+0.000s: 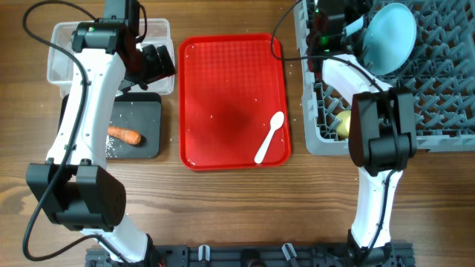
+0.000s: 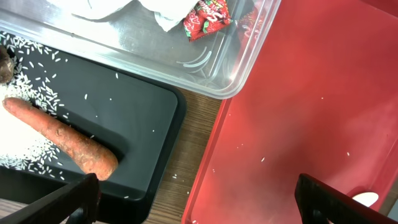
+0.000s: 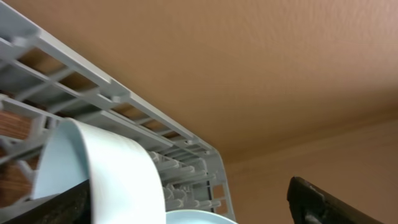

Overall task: Sort waste into correct bins and load items into the dishwasher rack
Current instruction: 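Place the blue bowl into the rack and release, then reach the right gripper to the white spoon and grasp it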

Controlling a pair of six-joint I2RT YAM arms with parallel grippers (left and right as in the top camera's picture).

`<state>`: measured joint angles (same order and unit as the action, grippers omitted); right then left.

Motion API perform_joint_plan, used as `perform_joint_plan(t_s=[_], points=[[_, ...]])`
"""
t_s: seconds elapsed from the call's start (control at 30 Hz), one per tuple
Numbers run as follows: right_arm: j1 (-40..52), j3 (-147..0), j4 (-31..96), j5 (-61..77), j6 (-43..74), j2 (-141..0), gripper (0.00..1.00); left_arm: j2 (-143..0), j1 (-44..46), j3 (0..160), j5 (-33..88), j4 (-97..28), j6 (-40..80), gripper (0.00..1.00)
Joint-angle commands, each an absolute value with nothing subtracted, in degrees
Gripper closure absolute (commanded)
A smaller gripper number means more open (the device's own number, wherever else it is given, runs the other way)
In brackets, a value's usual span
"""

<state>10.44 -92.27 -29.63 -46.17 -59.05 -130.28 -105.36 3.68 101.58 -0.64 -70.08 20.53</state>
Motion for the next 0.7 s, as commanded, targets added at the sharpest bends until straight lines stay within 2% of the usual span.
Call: perform_joint_plan(t_s=[0.0,0.13,0.33,0.67], points=[[11.4,-92.4,-30.0,-48.4,-58.5,-128.5,0.01,-104.6,3.4,101.4,-1.4,-70.1,21.5,0.00],[12.3,-92.4,-32.6,-50.4,-58.5,-128.2,0.00,-104.6,3.4,101.5,-1.4,-70.0,21.5,0.00],[14.6,-92.4,-43.6,-51.4,-61.9,-126.3,0.00,-104.6,3.4,101.5,-1.4,-70.1,21.5,0.00],[16.9,-92.4,-43.9,-52.4,-57.8,-124.9,0.00,-104.6,3.4,101.5,-1.4,-70.0,21.5,0.00]])
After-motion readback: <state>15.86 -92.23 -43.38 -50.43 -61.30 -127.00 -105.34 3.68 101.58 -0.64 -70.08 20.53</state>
